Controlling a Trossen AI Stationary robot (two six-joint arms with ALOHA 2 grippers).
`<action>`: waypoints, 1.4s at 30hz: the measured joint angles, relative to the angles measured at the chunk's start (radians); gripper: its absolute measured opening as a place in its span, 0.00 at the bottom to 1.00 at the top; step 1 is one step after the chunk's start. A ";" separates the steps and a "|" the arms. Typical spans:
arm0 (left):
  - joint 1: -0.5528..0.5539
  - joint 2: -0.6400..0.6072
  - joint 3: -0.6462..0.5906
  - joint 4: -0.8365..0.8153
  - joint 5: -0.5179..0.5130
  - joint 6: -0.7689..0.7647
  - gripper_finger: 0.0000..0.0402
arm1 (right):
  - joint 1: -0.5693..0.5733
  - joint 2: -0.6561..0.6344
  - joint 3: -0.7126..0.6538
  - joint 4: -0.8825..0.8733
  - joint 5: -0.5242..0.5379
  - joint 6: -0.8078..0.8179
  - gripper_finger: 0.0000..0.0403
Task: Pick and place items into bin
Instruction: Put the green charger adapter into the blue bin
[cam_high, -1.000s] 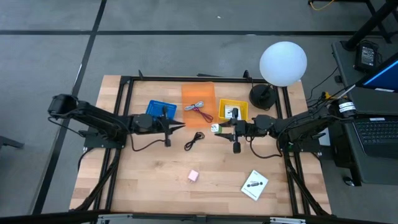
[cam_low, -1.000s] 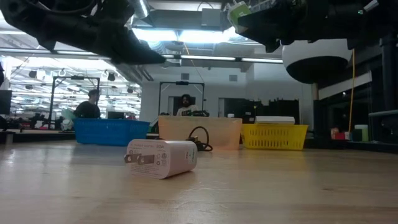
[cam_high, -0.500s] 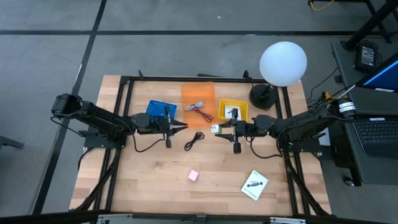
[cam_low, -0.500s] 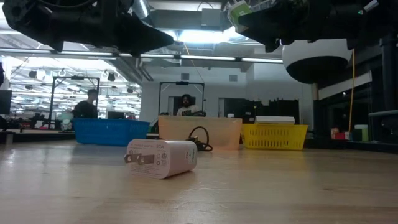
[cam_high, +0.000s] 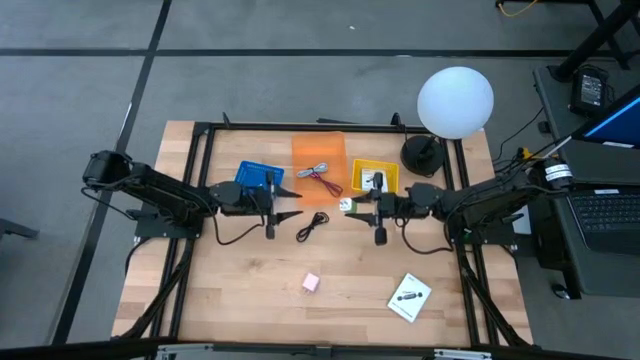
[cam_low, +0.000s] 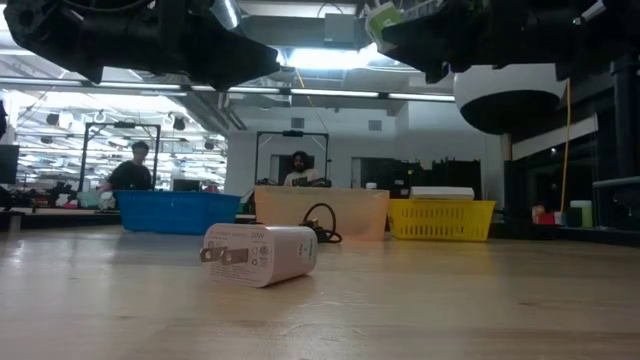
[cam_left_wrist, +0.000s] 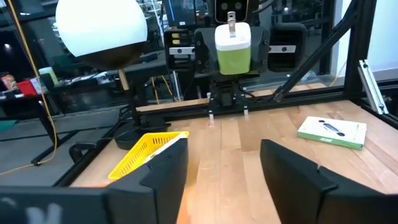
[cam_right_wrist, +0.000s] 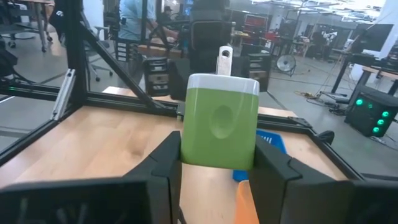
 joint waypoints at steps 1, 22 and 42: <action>0.000 0.000 0.000 0.000 -0.008 0.000 0.51 | -0.004 0.000 0.000 0.000 0.000 0.001 0.30; 0.001 0.000 0.002 0.094 -0.021 -0.079 0.52 | -0.051 0.316 0.228 0.096 -0.079 -0.063 0.30; -0.007 0.000 0.002 0.102 0.009 -0.146 0.52 | -0.093 0.428 0.379 0.081 -0.186 -0.080 0.30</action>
